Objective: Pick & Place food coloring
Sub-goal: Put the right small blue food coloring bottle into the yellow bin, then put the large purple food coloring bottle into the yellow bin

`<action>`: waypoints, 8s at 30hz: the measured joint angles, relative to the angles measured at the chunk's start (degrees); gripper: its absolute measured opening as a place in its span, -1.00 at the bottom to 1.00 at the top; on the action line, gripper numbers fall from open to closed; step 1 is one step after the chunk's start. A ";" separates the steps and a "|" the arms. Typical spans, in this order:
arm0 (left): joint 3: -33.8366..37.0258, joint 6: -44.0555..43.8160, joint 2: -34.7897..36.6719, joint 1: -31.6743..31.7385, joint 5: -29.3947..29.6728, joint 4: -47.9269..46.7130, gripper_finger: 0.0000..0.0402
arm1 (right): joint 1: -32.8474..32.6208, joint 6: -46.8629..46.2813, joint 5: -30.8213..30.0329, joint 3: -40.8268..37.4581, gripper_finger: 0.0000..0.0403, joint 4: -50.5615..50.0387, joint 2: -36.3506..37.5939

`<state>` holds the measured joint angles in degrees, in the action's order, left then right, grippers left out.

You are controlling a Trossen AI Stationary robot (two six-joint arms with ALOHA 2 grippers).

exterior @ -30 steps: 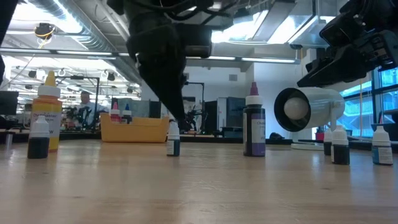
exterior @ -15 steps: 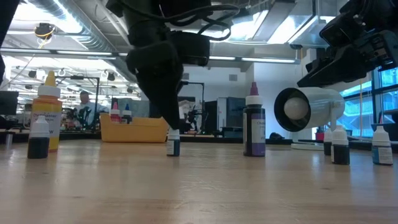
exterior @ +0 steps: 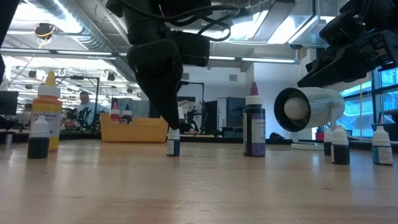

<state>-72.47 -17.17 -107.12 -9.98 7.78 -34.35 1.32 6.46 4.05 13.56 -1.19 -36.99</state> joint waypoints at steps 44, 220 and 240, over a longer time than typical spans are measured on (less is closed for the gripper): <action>-0.67 -15.06 10.75 14.36 28.59 -13.25 -0.69 | 0.11 -0.09 0.02 0.02 -0.13 -0.07 0.00; 47.58 13.44 54.37 4.48 9.51 53.77 -0.18 | -0.52 3.22 7.89 37.81 0.35 -13.68 -53.12; 47.58 13.44 54.37 4.46 10.68 53.77 -0.19 | -0.50 3.40 2.78 39.51 -0.38 -12.24 -53.22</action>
<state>-24.88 -3.73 -52.75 -5.52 18.46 19.42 0.82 9.86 6.83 53.07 -13.43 -90.21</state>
